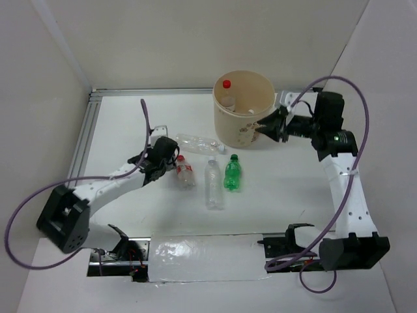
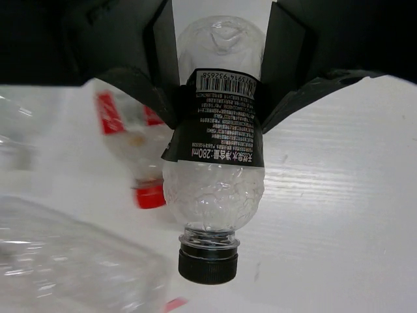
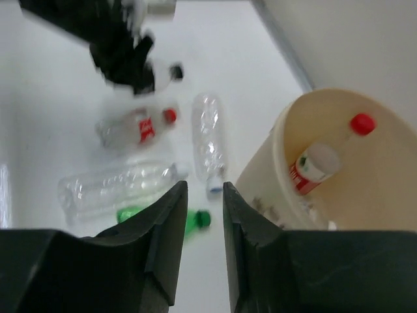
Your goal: Put the plastic bottles in the bin
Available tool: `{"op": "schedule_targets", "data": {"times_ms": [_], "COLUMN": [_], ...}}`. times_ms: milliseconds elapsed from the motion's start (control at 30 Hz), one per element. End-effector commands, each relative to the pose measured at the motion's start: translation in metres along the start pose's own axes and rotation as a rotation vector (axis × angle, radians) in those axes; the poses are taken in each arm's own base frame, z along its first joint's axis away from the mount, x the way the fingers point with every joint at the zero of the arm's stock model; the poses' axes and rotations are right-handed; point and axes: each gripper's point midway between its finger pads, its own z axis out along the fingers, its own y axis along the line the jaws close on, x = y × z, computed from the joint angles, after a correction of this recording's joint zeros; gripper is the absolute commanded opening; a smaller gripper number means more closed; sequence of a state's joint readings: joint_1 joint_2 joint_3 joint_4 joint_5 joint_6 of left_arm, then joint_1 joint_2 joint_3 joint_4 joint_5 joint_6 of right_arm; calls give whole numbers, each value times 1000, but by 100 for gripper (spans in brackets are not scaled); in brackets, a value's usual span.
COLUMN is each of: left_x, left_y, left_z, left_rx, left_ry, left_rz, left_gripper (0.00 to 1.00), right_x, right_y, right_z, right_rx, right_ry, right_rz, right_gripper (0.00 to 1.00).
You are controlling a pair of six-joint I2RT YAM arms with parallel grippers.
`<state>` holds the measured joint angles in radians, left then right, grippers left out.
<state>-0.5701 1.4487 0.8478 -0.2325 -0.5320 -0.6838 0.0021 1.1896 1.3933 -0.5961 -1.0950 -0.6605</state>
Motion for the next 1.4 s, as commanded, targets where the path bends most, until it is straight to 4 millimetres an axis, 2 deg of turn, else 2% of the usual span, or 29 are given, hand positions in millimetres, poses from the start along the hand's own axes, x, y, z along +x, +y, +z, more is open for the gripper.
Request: {"op": "schedule_targets", "data": {"times_ms": [0, 133, 200, 267, 300, 333, 367, 400, 433, 467, 500, 533, 567, 633, 700, 733, 767, 867, 1000, 1033, 1067, 1100, 1133, 1167, 1200, 1233, 1267, 1300, 1367], "left_x": [-70, -136, -174, -196, -198, -230, -230, -237, -244, -275, -278, -264, -284, -282, -277, -279, -279, -272, -291, -301, -305, -279, -269, -280, -237, -224, -222, -181, -146], "left_y": [-37, -84, -110, -135, -155, -172, -193, -209, -221, -233, -243, -266, -275, -287, -300, -301, -303, -308, -292, -279, -263, -255, -245, -212, -199, -183, -158, -141, -118], "left_z": [-74, -143, -171, -184, -172, -195, -174, -174, -170, -188, -179, -148, -157, -136, -112, -108, -106, -103, -143, -174, -181, -166, -171, -203, -174, -172, -189, -161, -151], "left_rx": [240, 529, 641, 714, 740, 799, 797, 823, 835, 867, 862, 846, 866, 834, 805, 791, 791, 794, 800, 809, 771, 727, 712, 695, 640, 613, 605, 547, 502], "left_ry": [-207, -366, -439, -475, -456, -530, -503, -508, -510, -569, -559, -503, -539, -508, -476, -479, -480, -469, -544, -586, -608, -573, -574, -634, -561, -548, -559, -483, -411], "left_rz": [-30, -64, -79, -76, -60, -79, -63, -60, -58, -84, -80, -64, -80, -85, -73, -88, -89, -81, -73, -86, -97, -51, -43, -79, -32, -39, -90, -53, -79], "left_gripper": [0, 0, 0, 0, 0, 0, 0, 0, 0, 0, 0, 3, 6, 9, 32, 63, 77, 100, 100, 100, 100, 100, 100, 100, 100, 100, 100, 100, 100], "right_x": [63, 114, 133, 144, 147, 154, 157, 161, 170, 177, 183, 187, 189, 195, 198, 201, 201, 213, 219, 226, 233, 234, 239, 246, 249, 255, 262, 269, 282], "right_y": [52, 94, 101, 100, 100, 101, 98, 94, 96, 96, 95, 97, 94, 92, 92, 90, 88, 90, 97, 91, 93, 97, 96, 97, 94, 89, 87, 85, 82], "right_z": [-6, -10, -7, -5, 0, 2, 4, 6, 10, 12, 14, 20, 22, 28, 33, 37, 38, 45, 63, 66, 69, 76, 78, 81, 83, 83, 83, 81, 80], "right_rx": [-110, -132, -103, -68, -61, -61, -50, -33, -28, -18, -7, -4, 12, 32, 46, 66, 80, 128, 186, 257, 295, 303, 328, 351, 378, 426, 466, 496, 556], "right_ry": [93, 173, 191, 229, 237, 254, 260, 273, 292, 304, 314, 312, 316, 313, 324, 325, 322, 329, 328, 338, 355, 365, 374, 378, 381, 394, 398, 410, 426], "right_rz": [14, 33, 106, 170, 238, 280, 304, 328, 413, 451, 483, 555, 587, 693, 742, 793, 800, 864, 918, 907, 953, 943, 942, 965, 967, 948, 972, 968, 980], "right_gripper": [37, 100, 100, 100, 92, 86, 79, 69, 52, 50, 50, 50, 53, 63, 69, 75, 77, 82, 82, 84, 85, 87, 87, 88, 90, 90, 90, 90, 90]}}
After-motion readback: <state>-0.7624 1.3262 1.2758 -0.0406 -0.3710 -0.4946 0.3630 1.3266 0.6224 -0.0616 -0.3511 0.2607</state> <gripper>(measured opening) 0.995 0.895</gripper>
